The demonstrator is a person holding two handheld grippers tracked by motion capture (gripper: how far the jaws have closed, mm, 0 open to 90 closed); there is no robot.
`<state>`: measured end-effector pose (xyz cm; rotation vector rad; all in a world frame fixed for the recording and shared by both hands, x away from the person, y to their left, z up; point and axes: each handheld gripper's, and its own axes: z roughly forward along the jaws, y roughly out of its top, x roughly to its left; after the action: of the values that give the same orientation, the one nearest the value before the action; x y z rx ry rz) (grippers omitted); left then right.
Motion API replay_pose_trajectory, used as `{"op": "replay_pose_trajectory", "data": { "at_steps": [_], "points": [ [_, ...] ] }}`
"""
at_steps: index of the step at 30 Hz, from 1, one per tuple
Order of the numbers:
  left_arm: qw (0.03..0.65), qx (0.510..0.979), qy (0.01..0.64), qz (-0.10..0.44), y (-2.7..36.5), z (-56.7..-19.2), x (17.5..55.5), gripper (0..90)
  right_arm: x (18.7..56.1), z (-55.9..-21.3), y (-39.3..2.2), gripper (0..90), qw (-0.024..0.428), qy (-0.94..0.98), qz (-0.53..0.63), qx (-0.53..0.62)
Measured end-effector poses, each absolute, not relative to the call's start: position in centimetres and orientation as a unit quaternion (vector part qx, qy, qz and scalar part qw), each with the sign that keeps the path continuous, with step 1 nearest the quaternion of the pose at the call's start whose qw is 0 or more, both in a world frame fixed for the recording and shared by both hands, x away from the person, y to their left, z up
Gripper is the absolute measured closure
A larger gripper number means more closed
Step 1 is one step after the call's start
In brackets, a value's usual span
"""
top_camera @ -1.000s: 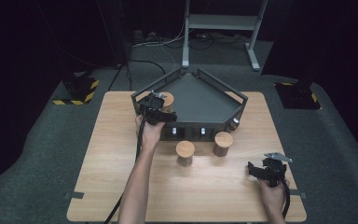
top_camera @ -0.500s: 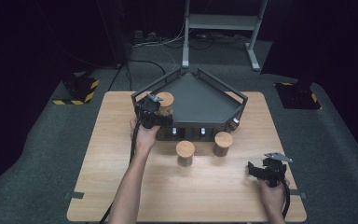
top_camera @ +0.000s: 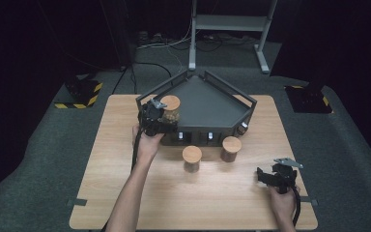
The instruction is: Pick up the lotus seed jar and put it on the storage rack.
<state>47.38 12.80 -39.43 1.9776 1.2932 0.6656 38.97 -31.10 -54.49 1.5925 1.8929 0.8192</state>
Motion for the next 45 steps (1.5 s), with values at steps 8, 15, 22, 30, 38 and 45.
{"op": "replay_pose_trajectory", "data": {
  "at_steps": [8,15,22,30,38,45],
  "points": [
    [0.34,0.757,0.496,0.254,13.1,-39.1,46.8,10.2,39.0,-54.5,-31.1,8.9,0.264,0.7,0.303,0.59],
    [0.337,0.757,0.498,0.256,13.1,-39.1,46.3,11.0,39.0,-54.5,-31.1,8.9,0.265,0.7,0.303,0.589],
    [0.342,0.756,0.495,0.258,13.4,-38.9,45.6,10.9,39.0,-54.5,-31.1,8.9,0.265,0.701,0.303,0.589],
    [0.351,0.754,0.495,0.252,13.8,-38.8,44.7,10.6,39.0,-54.5,-31.1,8.9,0.265,0.7,0.303,0.589],
    [0.356,0.755,0.491,0.249,14.1,-39.1,43.6,10.5,39.0,-54.5,-31.1,8.9,0.265,0.701,0.303,0.589],
    [0.361,0.755,0.488,0.248,14.5,-39.4,42.5,10.5,39.0,-54.5,-31.1,8.9,0.265,0.701,0.303,0.589]
  ]
}}
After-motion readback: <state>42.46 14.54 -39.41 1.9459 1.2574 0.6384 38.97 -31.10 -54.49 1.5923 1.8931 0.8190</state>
